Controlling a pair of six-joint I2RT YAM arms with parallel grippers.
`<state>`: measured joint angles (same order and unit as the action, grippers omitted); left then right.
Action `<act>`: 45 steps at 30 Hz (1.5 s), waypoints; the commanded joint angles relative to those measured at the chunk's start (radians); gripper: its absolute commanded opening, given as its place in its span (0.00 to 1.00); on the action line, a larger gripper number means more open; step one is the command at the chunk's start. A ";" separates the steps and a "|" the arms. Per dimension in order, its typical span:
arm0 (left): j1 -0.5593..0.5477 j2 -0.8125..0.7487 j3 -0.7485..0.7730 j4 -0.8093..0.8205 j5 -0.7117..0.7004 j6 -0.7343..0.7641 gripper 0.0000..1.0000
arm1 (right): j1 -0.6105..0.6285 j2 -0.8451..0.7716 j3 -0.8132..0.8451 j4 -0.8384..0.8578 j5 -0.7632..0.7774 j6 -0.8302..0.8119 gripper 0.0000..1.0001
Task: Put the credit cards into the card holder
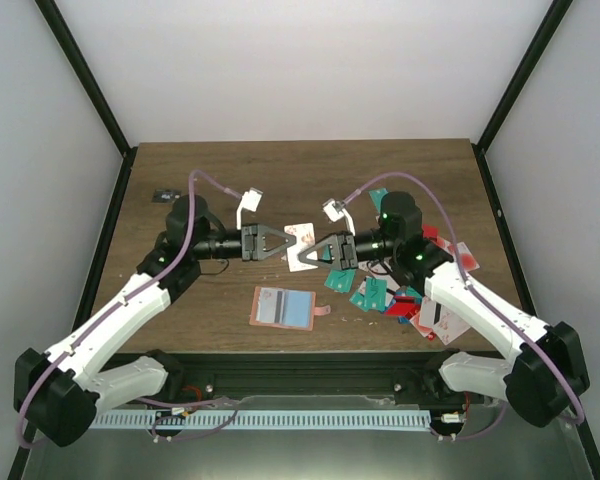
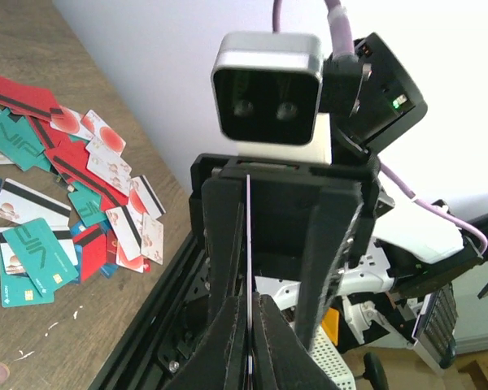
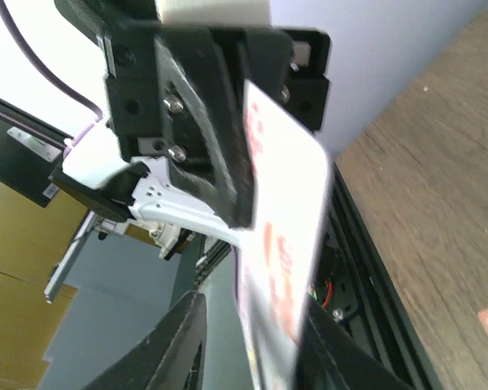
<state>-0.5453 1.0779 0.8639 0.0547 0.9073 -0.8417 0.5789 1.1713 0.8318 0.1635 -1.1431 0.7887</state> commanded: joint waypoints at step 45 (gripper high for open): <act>0.051 0.234 -0.080 -0.779 -0.629 0.332 0.37 | 0.146 0.306 -0.166 -0.111 0.408 0.034 0.01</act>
<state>-0.5014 1.2819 0.8013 -0.7006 0.3305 -0.5350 0.7013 1.4380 0.6773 0.0303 -0.7944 0.8021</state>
